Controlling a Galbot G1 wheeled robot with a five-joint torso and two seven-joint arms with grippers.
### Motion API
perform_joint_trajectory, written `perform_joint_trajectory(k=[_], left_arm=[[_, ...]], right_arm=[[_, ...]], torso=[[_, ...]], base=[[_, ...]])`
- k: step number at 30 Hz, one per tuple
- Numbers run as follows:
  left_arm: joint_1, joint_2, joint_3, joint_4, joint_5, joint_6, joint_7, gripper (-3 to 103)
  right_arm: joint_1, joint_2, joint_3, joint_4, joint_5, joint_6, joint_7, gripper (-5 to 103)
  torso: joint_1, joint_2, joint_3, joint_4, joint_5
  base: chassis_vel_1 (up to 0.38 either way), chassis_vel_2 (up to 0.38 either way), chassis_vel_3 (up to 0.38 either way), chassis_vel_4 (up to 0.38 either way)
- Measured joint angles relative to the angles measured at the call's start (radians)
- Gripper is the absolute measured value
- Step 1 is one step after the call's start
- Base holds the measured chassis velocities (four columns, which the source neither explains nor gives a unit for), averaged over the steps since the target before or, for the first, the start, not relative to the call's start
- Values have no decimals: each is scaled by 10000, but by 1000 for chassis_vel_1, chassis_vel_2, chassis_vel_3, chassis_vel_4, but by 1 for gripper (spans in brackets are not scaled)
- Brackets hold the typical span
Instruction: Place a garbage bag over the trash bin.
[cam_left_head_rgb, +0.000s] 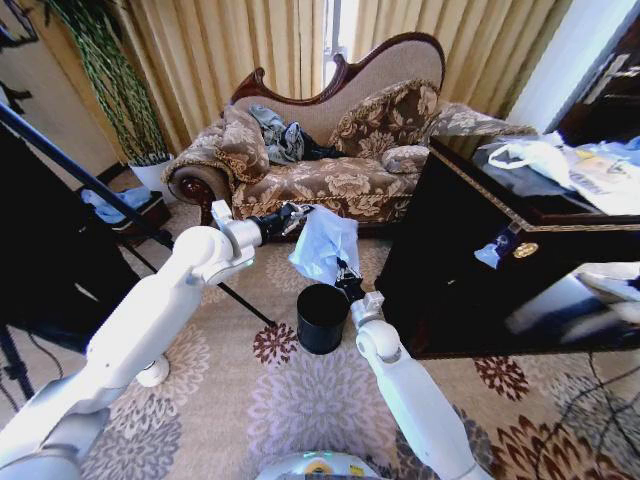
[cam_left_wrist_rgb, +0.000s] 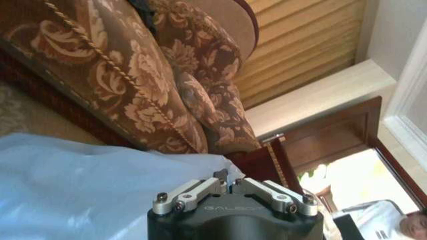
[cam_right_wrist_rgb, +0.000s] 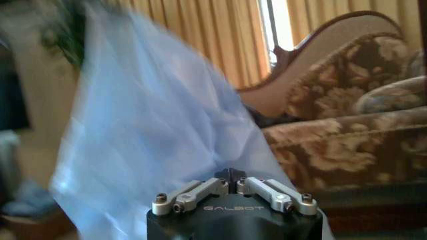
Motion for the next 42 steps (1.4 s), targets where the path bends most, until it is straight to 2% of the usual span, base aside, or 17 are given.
perform_joint_trajectory(k=[3, 9, 14, 19, 22, 31, 42], left_arm=[[-44, -131, 122, 73, 33, -86, 0, 0], [0, -164, 226, -61, 50, -156, -29, 0], [96, 34, 174, -249, -17, -177, -66, 0], [333, 202, 32, -467, -78, -188, -69, 0], [384, 181, 5, -546, -73, -249, -113, 0], [293, 184, 25, -578, -74, -385, -196, 0], [370, 207, 22, -894, -127, -480, -344, 0]], right_arm=[[-295, -94, -488, 1001, 793, -337, -80, 0], [-26, 147, -1098, 758, 1025, -198, -189, 0], [373, 179, -1031, 293, 1131, -84, -292, 0], [823, -384, -707, 250, 1529, -209, -372, 0], [922, -415, -763, 281, 1640, -311, -391, 0], [721, 173, -1413, 489, 2035, -600, -379, 0], [1382, 690, -1233, -442, 2220, -478, -233, 0]], torso=[[-1, 0, -1, -3, 3], [0, 0, 0, 0, 2], [0, 0, 0, 1, 3], [0, 0, 0, -1, 1], [0, 0, 0, 0, 2], [0, 0, 0, 0, 1], [0, 0, 0, 0, 2]], base=[[0, 0, 0, 0], [0, 0, 0, 0], [0, 0, 0, 0], [0, 0, 0, 0], [0, 0, 0, 0], [0, 0, 0, 0], [0, 0, 0, 0]])
